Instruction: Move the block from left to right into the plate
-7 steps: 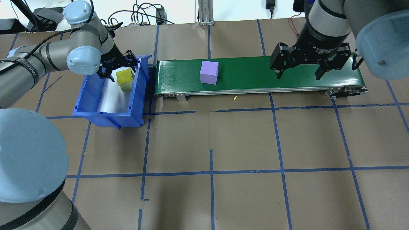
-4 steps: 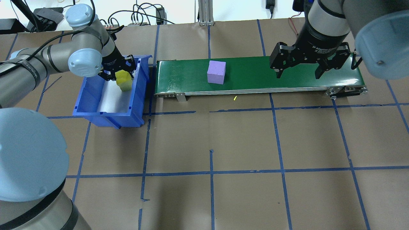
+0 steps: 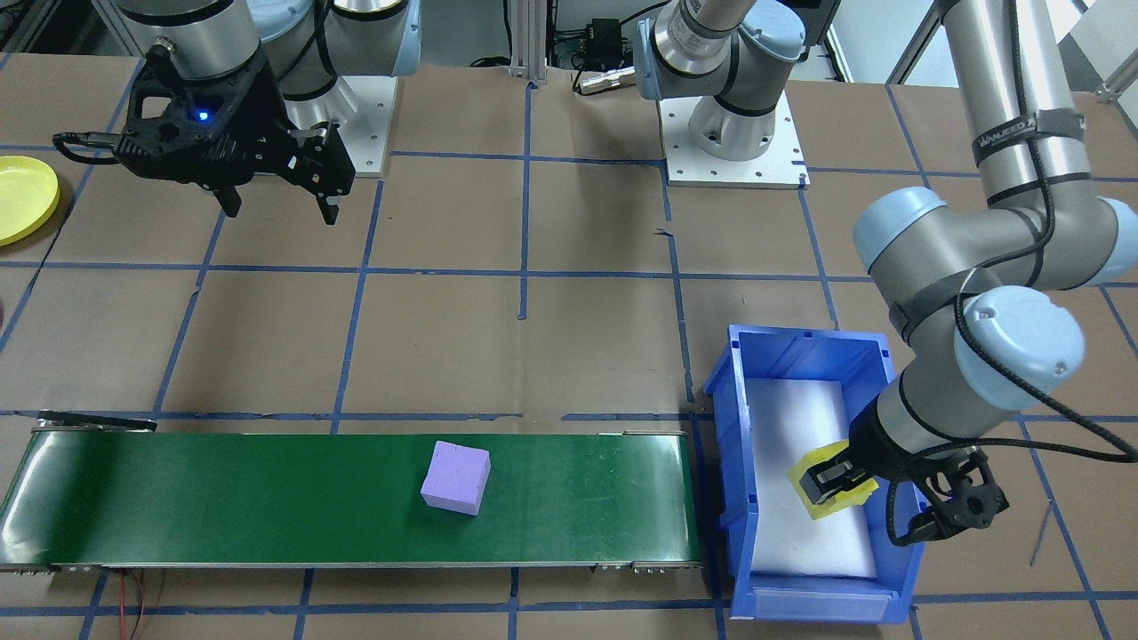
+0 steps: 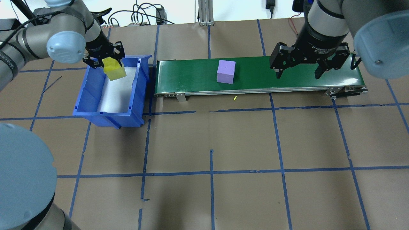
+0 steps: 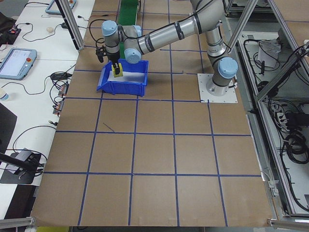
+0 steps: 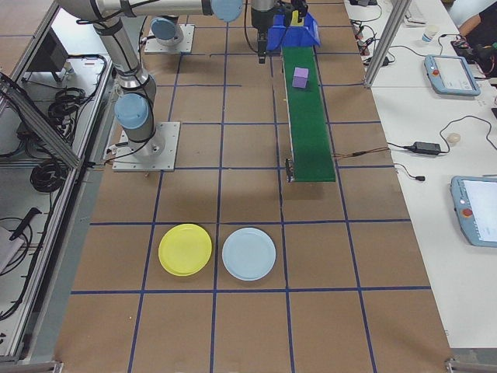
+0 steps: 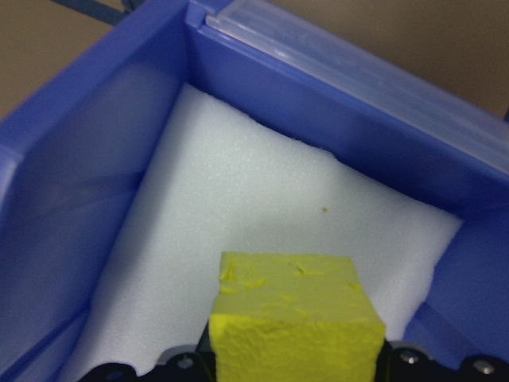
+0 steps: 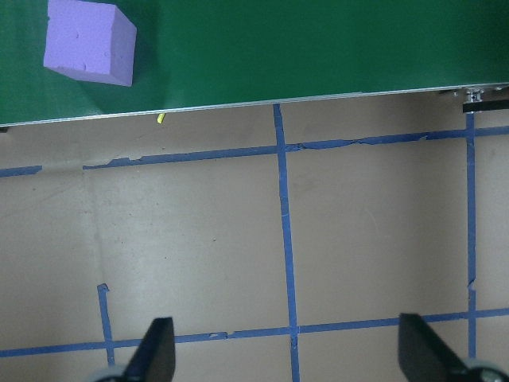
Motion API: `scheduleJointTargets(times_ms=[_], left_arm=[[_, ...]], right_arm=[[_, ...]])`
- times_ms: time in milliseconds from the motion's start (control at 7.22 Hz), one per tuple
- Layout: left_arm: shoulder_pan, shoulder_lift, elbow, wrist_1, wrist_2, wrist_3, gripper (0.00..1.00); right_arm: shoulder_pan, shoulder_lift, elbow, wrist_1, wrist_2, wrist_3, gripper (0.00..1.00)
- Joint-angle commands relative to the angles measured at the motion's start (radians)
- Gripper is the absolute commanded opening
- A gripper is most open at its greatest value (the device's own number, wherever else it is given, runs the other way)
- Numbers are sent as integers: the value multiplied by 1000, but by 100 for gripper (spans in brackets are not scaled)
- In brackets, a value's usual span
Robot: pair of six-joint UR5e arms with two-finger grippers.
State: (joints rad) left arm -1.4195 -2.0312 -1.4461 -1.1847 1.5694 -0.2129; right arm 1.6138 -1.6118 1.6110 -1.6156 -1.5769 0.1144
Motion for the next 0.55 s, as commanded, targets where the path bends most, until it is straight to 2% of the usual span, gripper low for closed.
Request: scheduleJointTargets(times_ms=[0,138,415], left_arm=[[-71,43,84,-131,0,15,24],[-161,45,99,-118,3,17,24],[-252,25,96,-69,6,58,25]], right_arm=[[0,7,1,-3,0,1,100],[-6,7,1,-3,0,1,100],[-9,9,1,-3,0,-1,100]])
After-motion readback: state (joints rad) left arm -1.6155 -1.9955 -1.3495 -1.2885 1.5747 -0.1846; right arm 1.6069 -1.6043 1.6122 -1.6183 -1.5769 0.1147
